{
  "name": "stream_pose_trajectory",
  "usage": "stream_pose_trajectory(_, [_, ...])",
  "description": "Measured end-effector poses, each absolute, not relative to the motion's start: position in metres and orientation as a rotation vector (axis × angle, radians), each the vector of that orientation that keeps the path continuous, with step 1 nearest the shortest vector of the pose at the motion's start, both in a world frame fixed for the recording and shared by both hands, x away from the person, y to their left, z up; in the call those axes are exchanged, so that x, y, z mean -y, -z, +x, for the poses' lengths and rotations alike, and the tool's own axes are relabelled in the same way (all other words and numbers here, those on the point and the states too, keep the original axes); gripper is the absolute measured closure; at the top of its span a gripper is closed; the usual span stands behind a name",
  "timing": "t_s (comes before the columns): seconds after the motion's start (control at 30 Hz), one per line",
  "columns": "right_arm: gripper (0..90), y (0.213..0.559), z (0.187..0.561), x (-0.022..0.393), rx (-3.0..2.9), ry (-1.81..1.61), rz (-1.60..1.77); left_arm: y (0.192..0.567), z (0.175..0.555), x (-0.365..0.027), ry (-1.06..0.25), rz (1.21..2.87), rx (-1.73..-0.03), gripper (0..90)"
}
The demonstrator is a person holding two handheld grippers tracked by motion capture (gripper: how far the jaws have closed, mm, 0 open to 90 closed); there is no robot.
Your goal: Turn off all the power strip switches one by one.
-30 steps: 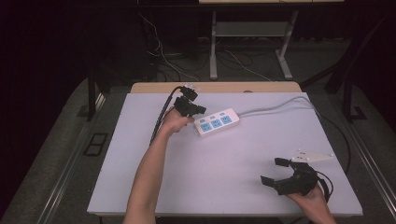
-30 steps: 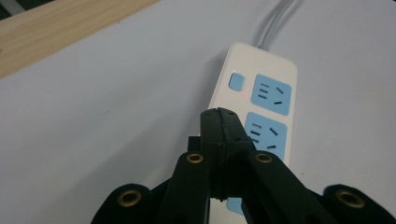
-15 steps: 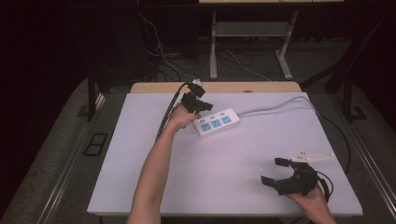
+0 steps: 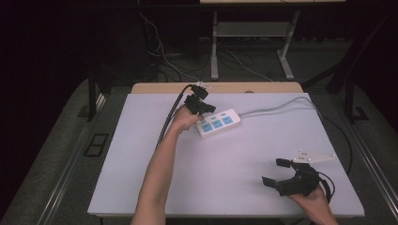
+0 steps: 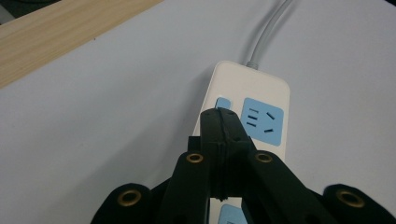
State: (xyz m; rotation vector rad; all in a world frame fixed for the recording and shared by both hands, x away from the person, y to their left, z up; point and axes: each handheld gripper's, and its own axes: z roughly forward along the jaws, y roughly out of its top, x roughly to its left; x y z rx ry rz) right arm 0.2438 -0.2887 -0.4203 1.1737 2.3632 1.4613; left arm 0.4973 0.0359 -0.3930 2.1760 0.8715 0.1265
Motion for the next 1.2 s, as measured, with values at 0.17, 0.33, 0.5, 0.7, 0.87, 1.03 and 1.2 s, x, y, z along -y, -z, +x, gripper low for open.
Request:
stream_pose_trajectory(0.17, [1.8,0.42,0.244,0.289,-2.364,-1.462,1.173,0.398,0.498,-0.032,-0.124,2.186,-0.878,89.2])
stream_pose_trajectory(0.33, [1.8,0.42,0.244,0.289,-2.366,-1.462,1.17,0.404,0.498,-0.03,-0.129,2.202,-0.875,89.2])
stream_pose_trajectory(0.5, [1.8,0.42,0.244,0.289,-2.366,-1.46,1.17,0.408,0.498,-0.031,-0.13,2.208,-0.89,89.2])
stream_pose_trajectory(0.7, [1.8,0.42,0.244,0.288,-2.367,-1.457,1.17,0.413,0.498,-0.033,-0.115,2.206,-0.895,89.2])
stream_pose_trajectory(0.87, [1.8,0.42,0.244,0.288,-2.369,-1.456,1.172,0.418,0.497,-0.031,-0.108,2.213,-0.898,89.2])
stream_pose_trajectory(1.03, [1.8,0.42,0.244,0.288,-2.37,-1.459,1.169,0.419,0.497,-0.029,-0.106,2.212,-0.896,89.1])
stream_pose_trajectory(1.2, [1.8,0.42,0.244,0.288,-2.372,-1.456,1.167,0.419,0.497,-0.03,-0.098,2.206,-0.907,89.0])
